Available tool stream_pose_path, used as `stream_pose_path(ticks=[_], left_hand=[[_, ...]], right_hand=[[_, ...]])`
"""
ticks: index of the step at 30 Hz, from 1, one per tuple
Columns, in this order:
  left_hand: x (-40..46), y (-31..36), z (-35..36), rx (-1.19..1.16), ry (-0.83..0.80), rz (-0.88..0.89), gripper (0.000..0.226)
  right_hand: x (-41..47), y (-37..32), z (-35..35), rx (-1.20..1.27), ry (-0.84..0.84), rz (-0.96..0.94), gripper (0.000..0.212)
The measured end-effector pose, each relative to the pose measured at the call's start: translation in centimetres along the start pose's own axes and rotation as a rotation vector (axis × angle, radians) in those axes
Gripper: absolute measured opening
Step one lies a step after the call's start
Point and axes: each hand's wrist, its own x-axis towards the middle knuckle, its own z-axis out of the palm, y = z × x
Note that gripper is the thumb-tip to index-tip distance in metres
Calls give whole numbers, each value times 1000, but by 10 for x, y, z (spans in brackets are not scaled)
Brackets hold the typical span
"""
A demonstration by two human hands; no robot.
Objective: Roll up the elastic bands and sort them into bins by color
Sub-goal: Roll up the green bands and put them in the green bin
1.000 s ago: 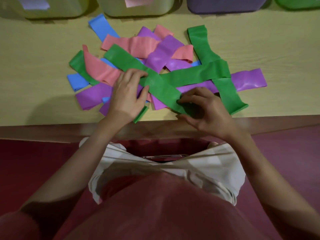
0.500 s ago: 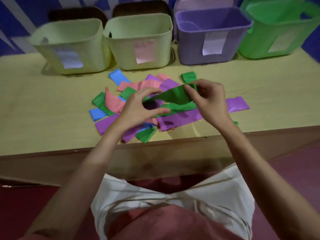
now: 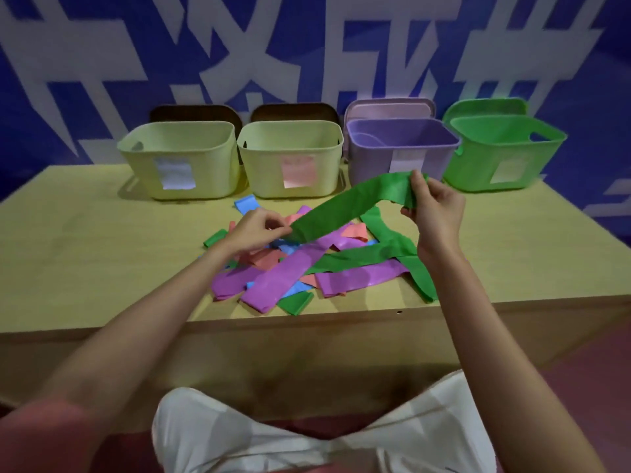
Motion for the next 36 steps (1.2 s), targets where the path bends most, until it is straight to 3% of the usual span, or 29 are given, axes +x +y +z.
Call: stream_pose_path(ticks=[3, 8, 12, 14, 17, 19, 24, 29, 36], left_hand=[[-3, 13, -10, -216, 53, -36, 18], [-17, 40, -20, -426, 132, -84, 4], [-34, 50, -18, -550, 28, -169, 7], [-41, 47, -17, -555, -46, -194, 4], [-48, 38, -16, -593, -117, -277, 19], [-46, 38, -11, -527, -29, -267, 21], [4, 54, 2, -355, 273, -226, 22], [67, 113, 30, -2, 273, -50, 6], [157, 209, 96, -21, 326, 180, 5]], right_hand=[[-2, -2, -10, 17, 108, 13, 26], [-2, 18, -41, 21, 263, 131, 24], [-10, 36, -58, -26, 309, 200, 45], [-14, 42, -63, -62, 317, 205, 42], [-20, 50, -72, -161, 303, 206, 36], [-24, 53, -81, -174, 285, 213, 48], [-27, 62, -107, -228, 289, 175, 42], [-8, 55, -120, -289, 236, 197, 14], [18, 49, -134, -280, 251, 95, 18]])
